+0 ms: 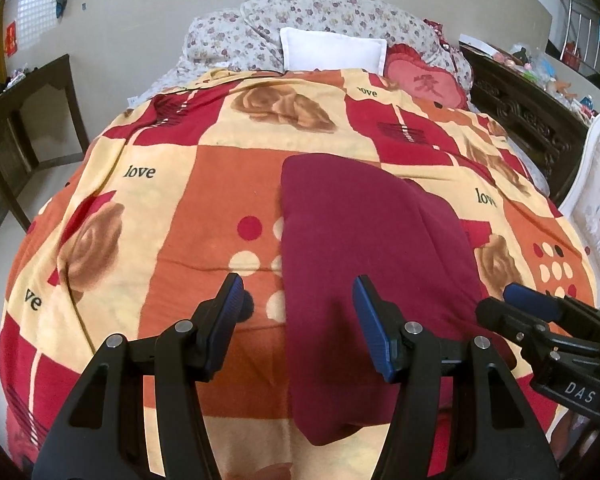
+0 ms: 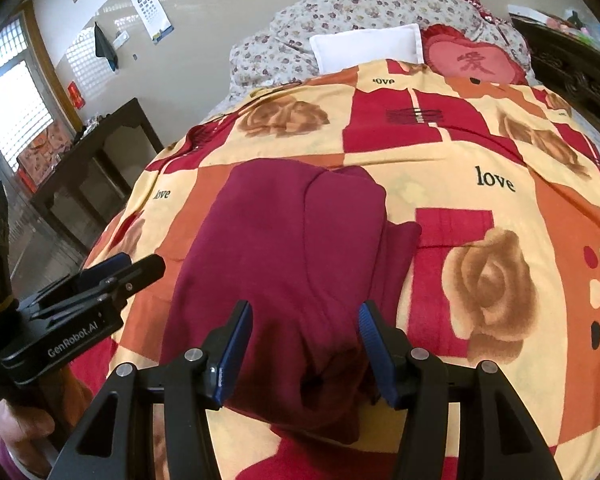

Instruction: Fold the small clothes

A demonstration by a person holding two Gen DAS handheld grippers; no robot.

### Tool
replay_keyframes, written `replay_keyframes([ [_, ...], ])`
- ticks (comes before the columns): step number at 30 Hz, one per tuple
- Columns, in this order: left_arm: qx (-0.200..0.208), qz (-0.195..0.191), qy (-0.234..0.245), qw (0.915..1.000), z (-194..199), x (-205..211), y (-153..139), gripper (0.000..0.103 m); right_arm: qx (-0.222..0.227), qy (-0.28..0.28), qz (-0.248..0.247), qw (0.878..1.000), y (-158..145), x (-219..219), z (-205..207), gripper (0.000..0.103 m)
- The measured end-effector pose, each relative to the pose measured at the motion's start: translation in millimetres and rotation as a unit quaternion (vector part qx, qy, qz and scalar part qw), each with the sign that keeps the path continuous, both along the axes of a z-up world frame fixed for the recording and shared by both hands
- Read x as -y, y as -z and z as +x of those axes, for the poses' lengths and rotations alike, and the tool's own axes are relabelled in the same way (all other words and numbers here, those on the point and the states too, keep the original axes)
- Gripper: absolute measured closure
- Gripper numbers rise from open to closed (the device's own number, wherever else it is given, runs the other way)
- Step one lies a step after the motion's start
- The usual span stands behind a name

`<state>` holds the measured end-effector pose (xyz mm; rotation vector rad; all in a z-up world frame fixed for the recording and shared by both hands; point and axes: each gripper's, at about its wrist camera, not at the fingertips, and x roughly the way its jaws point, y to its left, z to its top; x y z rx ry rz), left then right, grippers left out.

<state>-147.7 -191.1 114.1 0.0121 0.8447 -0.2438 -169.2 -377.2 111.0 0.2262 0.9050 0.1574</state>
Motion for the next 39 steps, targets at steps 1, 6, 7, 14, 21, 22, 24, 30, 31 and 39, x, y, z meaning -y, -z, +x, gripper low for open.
replay_keyframes([
  [1,0.0,0.0,0.0,1.0,0.1,0.6,0.6,0.046,-0.001,0.0,0.001,1.0,0.3,0.1,0.7,0.049],
  [6,-0.005,0.001,0.001,1.0,2.6,2.3,3.6,0.046,-0.004,-0.002,0.005,1.0,2.1,-0.1,3.9,0.049],
  [7,-0.006,0.002,0.001,1.0,3.2,2.8,4.5,0.046,-0.005,-0.004,0.007,1.0,2.3,-0.7,4.3,0.049],
  [14,-0.008,0.006,0.004,0.9999,4.8,6.6,9.1,0.046,-0.01,-0.007,0.013,1.0,5.7,-1.1,7.3,0.049],
  [21,-0.013,0.006,0.003,0.9999,6.2,6.2,13.0,0.046,-0.016,-0.008,0.013,1.0,9.8,-1.2,9.1,0.049],
  [22,-0.013,0.006,0.003,0.9999,6.0,6.7,13.1,0.046,-0.017,-0.009,0.014,1.0,10.4,-1.4,9.2,0.049],
  [24,-0.012,0.007,0.004,0.9999,6.1,7.1,13.3,0.046,-0.018,-0.01,0.011,1.0,11.3,-2.2,9.4,0.049],
  [30,-0.013,0.009,0.004,0.9999,6.0,7.7,13.7,0.046,-0.021,-0.013,0.009,1.0,12.9,-4.9,11.1,0.049],
  [31,-0.013,0.009,0.004,0.9999,6.1,7.7,14.1,0.046,-0.021,-0.013,0.01,1.0,12.9,-5.0,10.8,0.049],
  [39,-0.016,0.01,0.005,0.9998,8.2,7.3,15.9,0.046,-0.024,-0.013,0.013,1.0,15.3,-6.6,11.6,0.049],
])
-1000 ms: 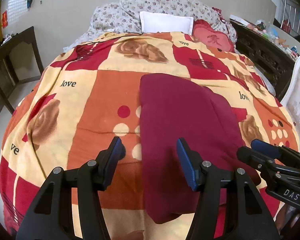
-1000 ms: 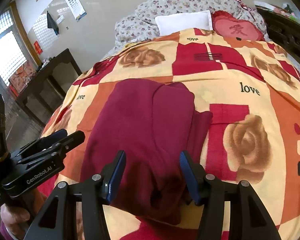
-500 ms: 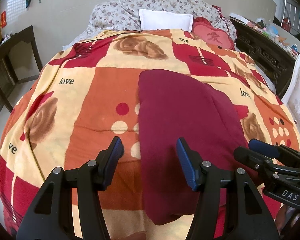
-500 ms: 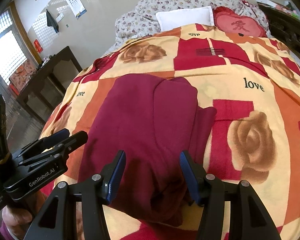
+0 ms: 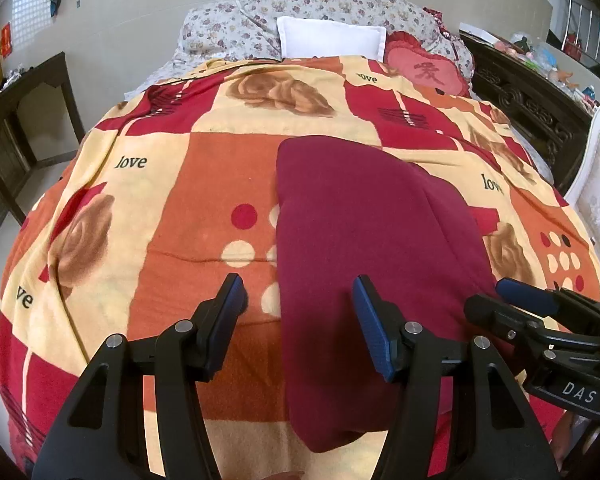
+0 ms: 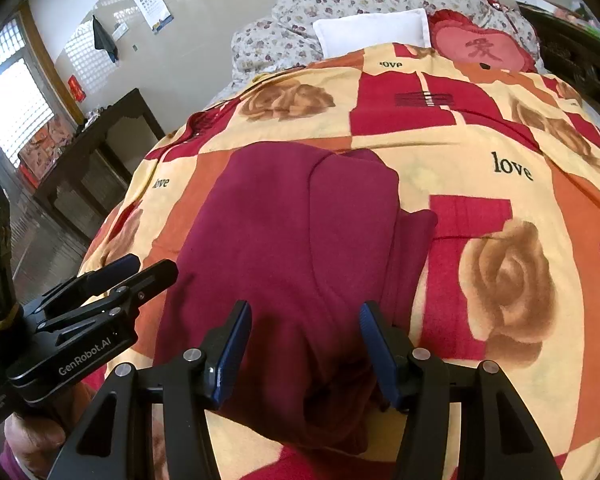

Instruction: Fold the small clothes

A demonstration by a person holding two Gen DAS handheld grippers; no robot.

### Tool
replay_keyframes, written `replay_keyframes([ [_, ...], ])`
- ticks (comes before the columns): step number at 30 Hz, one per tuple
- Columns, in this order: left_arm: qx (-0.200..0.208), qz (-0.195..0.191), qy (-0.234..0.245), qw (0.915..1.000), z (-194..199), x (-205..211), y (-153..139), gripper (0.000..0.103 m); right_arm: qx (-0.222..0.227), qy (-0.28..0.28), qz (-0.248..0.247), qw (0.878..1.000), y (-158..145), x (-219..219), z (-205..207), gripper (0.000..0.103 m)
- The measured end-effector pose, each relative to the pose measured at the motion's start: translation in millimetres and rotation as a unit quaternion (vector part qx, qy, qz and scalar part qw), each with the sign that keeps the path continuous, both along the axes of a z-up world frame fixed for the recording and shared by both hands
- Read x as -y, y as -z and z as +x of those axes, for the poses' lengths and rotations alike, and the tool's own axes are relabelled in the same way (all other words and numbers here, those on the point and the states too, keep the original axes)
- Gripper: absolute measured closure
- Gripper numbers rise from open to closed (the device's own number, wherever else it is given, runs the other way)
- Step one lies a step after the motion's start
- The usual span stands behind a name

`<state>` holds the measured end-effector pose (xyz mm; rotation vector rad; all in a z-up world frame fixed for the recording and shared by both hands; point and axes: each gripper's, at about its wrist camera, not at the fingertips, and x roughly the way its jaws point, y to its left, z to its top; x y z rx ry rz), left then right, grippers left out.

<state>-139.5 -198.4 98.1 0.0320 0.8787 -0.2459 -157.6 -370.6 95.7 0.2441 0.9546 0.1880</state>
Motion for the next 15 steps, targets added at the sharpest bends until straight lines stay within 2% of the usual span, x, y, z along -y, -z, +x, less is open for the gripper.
replay_keyframes([
  [15,0.013,0.006,0.0,0.9999,2.7,-1.8,3.1,0.046,-0.001,-0.002,-0.001,1.0,0.5,0.3,0.7,0.046],
])
